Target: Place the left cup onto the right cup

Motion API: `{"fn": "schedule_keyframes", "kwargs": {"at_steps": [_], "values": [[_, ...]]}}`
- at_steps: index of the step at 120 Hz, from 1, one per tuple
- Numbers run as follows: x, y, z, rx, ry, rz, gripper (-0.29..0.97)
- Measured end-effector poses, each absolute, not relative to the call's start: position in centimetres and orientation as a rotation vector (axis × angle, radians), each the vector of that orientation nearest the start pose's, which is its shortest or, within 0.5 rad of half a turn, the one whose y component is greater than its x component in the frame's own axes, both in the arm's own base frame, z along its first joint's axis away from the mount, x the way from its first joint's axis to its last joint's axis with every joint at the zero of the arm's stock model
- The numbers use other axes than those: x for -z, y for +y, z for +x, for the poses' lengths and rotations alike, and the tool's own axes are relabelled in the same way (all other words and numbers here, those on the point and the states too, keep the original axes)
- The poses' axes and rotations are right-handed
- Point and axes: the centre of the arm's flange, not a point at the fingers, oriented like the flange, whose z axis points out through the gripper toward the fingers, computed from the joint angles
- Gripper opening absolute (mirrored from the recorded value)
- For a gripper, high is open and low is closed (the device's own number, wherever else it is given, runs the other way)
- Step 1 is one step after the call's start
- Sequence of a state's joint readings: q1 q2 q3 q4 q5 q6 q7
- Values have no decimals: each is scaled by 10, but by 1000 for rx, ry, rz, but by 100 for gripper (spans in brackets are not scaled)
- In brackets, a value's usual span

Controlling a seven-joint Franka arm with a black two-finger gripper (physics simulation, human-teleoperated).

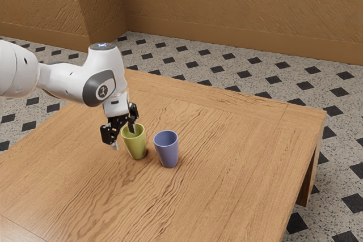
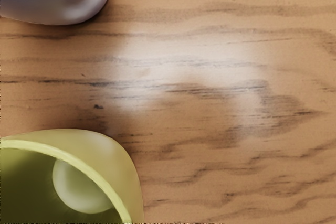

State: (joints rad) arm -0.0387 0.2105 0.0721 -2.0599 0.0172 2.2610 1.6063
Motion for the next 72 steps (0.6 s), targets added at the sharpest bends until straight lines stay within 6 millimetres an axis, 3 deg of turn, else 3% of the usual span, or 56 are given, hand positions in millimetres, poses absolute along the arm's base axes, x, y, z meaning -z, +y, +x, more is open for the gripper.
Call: {"fn": "schedule_keyframes", "kwargs": {"at_steps": [72], "values": [[-325, 23, 582, -39, 2214, -2210, 47]]}}
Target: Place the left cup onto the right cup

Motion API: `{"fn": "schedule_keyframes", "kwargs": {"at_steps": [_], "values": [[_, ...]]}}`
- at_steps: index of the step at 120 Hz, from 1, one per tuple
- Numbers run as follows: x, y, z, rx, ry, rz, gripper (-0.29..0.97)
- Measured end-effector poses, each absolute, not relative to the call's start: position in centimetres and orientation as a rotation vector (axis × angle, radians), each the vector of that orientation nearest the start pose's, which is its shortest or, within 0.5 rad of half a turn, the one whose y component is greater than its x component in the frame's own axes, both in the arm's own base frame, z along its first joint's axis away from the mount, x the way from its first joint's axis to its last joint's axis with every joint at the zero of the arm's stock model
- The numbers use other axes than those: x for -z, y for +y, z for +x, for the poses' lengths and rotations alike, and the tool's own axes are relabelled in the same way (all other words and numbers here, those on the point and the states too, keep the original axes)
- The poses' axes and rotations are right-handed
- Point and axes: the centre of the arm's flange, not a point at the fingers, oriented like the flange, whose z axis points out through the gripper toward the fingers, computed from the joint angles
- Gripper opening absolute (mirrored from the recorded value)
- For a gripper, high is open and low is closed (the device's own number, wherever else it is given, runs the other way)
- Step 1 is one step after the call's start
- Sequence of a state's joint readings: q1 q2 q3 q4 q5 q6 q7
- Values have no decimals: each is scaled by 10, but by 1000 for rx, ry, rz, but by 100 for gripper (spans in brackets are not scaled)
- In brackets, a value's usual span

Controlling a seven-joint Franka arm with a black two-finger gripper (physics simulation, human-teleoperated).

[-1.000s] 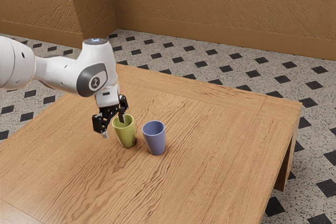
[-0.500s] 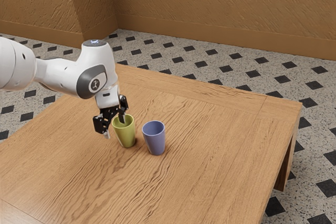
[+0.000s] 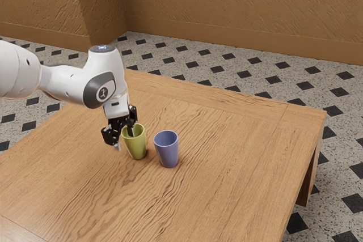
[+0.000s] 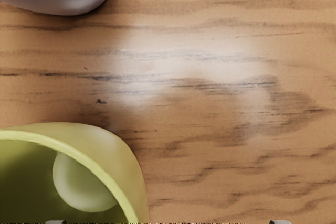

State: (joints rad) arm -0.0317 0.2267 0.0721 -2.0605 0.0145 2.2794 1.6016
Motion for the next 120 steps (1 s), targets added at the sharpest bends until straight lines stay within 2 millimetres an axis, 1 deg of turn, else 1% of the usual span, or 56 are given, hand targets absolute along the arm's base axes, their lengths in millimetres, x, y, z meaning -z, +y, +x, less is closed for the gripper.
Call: {"fn": "schedule_keyframes", "kwargs": {"at_steps": [21, 71, 120], "values": [[-325, 23, 583, -35, 2210, -2211, 45], [-325, 24, 583, -31, 2205, -2214, 32], [-327, 26, 584, -15, 2194, -2208, 29]]}}
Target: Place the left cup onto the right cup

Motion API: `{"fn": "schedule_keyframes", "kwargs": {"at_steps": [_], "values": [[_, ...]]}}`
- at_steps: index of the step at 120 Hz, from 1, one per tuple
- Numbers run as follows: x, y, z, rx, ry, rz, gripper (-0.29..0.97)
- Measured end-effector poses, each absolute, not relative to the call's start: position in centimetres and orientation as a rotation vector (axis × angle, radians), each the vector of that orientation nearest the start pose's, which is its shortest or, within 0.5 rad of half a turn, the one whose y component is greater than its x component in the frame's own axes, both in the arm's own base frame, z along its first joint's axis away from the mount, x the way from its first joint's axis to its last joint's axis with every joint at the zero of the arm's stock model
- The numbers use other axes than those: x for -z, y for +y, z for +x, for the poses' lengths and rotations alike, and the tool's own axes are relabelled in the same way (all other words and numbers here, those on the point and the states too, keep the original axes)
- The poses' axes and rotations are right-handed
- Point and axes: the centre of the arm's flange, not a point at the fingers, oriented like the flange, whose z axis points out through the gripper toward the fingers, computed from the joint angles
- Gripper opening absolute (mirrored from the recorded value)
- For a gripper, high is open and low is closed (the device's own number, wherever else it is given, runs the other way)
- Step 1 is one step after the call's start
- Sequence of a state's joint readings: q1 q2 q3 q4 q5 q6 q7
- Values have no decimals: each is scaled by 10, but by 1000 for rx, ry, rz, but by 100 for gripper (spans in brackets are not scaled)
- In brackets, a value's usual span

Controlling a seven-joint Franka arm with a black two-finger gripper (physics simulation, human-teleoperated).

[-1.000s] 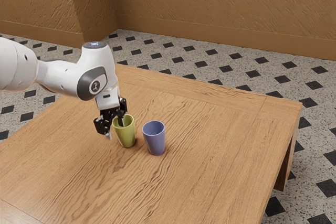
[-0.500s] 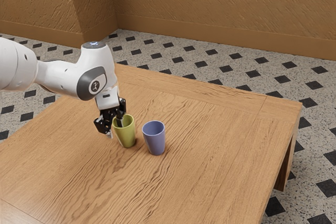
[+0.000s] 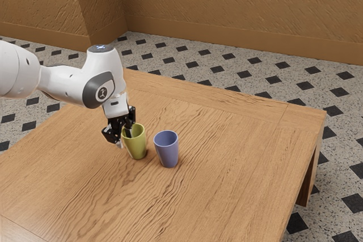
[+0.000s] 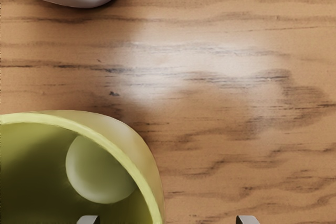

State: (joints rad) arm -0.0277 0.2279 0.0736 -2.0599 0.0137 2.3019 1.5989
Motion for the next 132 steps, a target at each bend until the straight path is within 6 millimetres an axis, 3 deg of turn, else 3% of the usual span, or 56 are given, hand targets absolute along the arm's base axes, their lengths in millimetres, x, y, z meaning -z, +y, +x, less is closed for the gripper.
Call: {"fn": "schedule_keyframes", "kwargs": {"at_steps": [64, 132], "values": [[-324, 26, 585, -11, 2192, -2205, 17], [-322, 26, 585, -4, 2187, -2203, 15]]}}
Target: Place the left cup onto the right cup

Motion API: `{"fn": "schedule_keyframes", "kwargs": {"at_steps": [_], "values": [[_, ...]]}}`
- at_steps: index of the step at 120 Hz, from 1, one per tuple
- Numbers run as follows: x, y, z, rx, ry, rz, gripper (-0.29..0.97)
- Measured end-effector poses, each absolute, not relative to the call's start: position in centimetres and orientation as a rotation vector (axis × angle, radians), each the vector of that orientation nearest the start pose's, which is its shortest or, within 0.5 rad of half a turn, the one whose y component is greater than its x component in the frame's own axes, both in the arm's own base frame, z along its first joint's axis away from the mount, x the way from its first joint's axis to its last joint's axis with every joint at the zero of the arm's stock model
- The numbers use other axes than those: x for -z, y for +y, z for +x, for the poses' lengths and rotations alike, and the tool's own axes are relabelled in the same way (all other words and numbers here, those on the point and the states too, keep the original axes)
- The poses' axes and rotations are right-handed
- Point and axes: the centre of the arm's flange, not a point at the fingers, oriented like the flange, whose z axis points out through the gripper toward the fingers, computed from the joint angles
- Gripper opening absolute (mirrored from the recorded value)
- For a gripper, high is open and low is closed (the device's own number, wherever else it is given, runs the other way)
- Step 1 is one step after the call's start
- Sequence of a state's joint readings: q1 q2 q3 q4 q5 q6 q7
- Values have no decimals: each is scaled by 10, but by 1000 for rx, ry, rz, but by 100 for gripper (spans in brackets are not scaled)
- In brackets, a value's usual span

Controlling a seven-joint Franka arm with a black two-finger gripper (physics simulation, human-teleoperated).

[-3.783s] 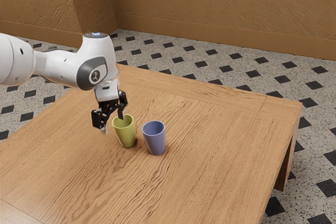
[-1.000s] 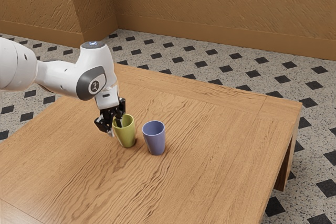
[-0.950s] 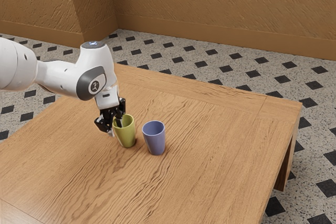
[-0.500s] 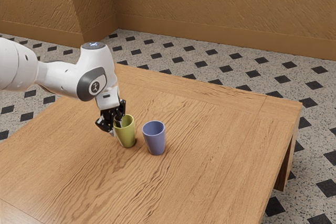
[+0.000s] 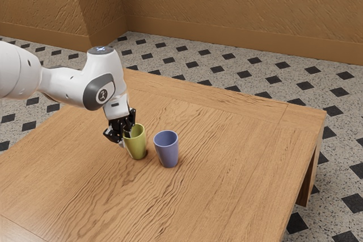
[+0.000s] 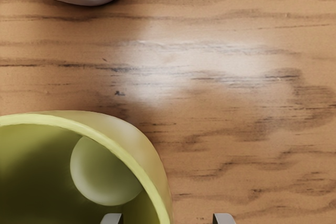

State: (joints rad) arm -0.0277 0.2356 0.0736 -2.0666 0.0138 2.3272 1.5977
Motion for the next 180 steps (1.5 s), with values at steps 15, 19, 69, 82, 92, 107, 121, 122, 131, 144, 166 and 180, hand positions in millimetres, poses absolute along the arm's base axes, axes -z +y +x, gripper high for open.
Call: {"fn": "schedule_keyframes", "kwargs": {"at_steps": [15, 19, 69, 82, 92, 107, 121, 122, 131, 144, 166, 180], "values": [[-321, 26, 585, -3, 2186, -2203, 14], [-321, 26, 585, -4, 2187, -2203, 13], [-320, 27, 585, -6, 2185, -2205, 3], [-321, 27, 585, -4, 2185, -2205, 0], [-321, 27, 585, -4, 2185, -2204, -3], [-321, 27, 585, -4, 2185, -2203, -7], [-321, 27, 585, -5, 2185, -2201, -8], [-321, 27, 585, -5, 2185, -2201, -9], [-322, 27, 585, -3, 2185, -2200, -9], [-324, 27, 586, 1, 2183, -2197, -10], [-332, 28, 585, 15, 2176, -2191, -10], [-340, 27, 583, 28, 2172, -2184, -11]]}}
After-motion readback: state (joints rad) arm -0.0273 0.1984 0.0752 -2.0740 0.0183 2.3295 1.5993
